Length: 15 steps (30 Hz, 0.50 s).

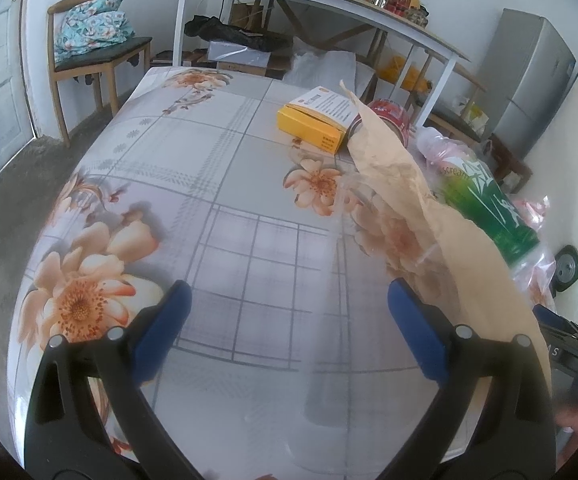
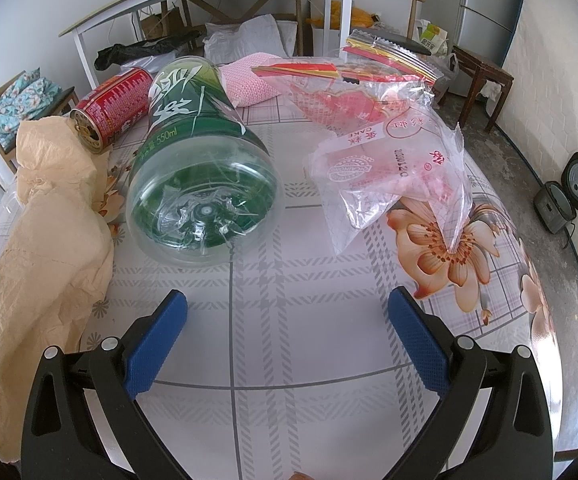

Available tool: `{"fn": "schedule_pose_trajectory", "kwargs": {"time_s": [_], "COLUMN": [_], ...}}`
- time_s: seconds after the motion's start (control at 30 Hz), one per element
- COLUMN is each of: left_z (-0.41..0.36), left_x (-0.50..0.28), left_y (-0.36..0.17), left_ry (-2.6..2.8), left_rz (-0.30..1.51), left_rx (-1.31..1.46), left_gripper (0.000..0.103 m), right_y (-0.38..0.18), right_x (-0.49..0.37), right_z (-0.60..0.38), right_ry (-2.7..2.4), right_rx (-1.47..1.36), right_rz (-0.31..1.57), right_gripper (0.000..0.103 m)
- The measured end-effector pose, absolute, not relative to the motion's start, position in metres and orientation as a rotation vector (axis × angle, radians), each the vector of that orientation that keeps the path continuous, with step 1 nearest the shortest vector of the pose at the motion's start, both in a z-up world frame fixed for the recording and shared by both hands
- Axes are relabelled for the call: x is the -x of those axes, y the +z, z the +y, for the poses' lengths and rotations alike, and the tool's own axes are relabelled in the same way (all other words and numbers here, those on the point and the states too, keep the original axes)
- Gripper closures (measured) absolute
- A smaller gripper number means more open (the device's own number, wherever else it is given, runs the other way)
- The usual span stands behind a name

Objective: Collect trash

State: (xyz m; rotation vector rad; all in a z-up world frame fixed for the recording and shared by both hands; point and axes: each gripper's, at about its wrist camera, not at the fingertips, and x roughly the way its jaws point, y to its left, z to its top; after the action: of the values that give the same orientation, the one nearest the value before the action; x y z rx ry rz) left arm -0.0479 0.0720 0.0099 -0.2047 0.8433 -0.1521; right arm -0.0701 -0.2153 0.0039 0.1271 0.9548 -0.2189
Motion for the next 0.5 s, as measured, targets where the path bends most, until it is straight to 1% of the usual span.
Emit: {"fn": "schedule_pose_trajectory", "kwargs": {"time_s": [0.5], "left_z": [0.0717], "left_x": [0.0482], "left_y": [0.0092], "left_ry": [-0.153], "left_rz": [0.842], "left_rx": [0.203], "left_gripper": [0.008], "right_y": [0.0036], "right_x": [0.0701], "right_z": [-0.2152], "right_ry": [-0.219], "right_rx": [-0.127], "right_rz": [0.954], "right_gripper": [0.006]}}
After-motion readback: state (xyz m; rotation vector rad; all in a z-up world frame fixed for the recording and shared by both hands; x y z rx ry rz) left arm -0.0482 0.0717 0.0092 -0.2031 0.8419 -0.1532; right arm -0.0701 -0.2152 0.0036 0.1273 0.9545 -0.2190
